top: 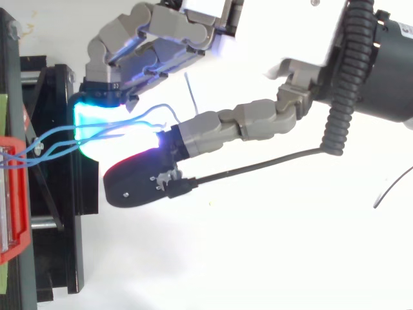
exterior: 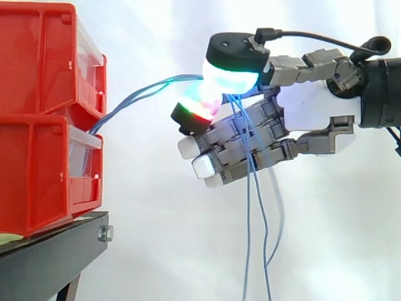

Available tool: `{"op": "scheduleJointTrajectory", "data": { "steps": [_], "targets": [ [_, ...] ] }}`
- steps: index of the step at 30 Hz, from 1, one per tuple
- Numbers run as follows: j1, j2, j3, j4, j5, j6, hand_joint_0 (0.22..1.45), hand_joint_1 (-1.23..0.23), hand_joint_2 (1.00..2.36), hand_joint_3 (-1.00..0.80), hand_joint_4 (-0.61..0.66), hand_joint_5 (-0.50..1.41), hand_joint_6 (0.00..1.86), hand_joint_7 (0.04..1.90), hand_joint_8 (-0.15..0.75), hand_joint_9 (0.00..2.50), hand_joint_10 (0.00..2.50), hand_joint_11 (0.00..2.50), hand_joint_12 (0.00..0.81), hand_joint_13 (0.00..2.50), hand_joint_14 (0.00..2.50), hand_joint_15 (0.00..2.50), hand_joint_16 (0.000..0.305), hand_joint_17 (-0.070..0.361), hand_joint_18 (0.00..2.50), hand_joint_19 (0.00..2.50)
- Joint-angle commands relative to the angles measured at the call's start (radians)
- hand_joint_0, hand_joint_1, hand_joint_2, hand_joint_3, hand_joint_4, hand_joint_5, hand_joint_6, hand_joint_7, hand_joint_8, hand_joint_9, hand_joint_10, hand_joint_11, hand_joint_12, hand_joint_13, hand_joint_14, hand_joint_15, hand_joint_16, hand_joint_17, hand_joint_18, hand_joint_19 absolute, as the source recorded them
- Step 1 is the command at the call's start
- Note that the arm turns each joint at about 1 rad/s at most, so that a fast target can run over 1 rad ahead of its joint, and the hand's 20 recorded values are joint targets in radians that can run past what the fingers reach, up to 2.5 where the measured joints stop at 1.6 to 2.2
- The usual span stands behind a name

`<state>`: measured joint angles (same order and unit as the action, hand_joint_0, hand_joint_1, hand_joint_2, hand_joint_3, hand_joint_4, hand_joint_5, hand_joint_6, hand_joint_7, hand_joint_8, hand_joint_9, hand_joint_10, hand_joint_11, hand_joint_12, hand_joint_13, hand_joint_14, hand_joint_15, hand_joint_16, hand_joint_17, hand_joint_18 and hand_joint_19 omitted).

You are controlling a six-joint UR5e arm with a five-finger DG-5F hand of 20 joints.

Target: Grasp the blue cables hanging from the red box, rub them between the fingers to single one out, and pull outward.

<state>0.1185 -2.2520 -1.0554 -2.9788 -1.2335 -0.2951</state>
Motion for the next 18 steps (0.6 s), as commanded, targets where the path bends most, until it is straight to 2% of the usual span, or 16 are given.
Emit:
{"op": "scheduleJointTrajectory", "data": {
  "steps": [1, 6, 9, 16, 18],
  "targets": [
    [0.000, 0.000, 0.000, 0.000, 0.000, -0.001, 0.66, -0.92, 1.01, -0.37, 0.17, -0.18, 0.87, 0.84, 0.264, 0.81, 0.02, 0.49, 0.313, 0.67, 0.02, 0.42, 0.038, 0.085, 0.45, 0.34],
    [0.000, 0.000, 0.000, -0.002, -0.001, -0.001, 0.67, -0.92, 1.00, -0.46, 0.18, -0.18, 0.87, 0.87, 0.260, 0.81, 0.02, 0.49, 0.314, 0.67, 0.02, 0.43, 0.038, 0.085, 0.46, 0.35],
    [0.000, -0.001, 0.000, 0.000, -0.001, 0.002, 0.55, -0.81, 1.00, -0.50, 0.18, -0.17, 0.85, 0.89, 0.275, 0.86, 0.02, 0.48, 0.320, 0.70, 0.02, 0.44, 0.039, 0.088, 0.46, 0.38],
    [-0.003, -0.001, 0.000, 0.001, -0.003, 0.001, 0.51, -0.68, 1.00, -0.50, 0.21, -0.15, 0.82, 0.88, 0.289, 0.90, 0.01, 0.47, 0.332, 0.72, 0.02, 0.45, 0.042, 0.094, 0.48, 0.40],
    [-0.003, 0.000, 0.000, 0.001, -0.003, 0.001, 0.51, -0.59, 1.00, -0.50, 0.20, -0.14, 0.79, 0.94, 0.296, 0.94, 0.02, 0.47, 0.337, 0.73, 0.02, 0.45, 0.043, 0.096, 0.48, 0.41]
  ]
}}
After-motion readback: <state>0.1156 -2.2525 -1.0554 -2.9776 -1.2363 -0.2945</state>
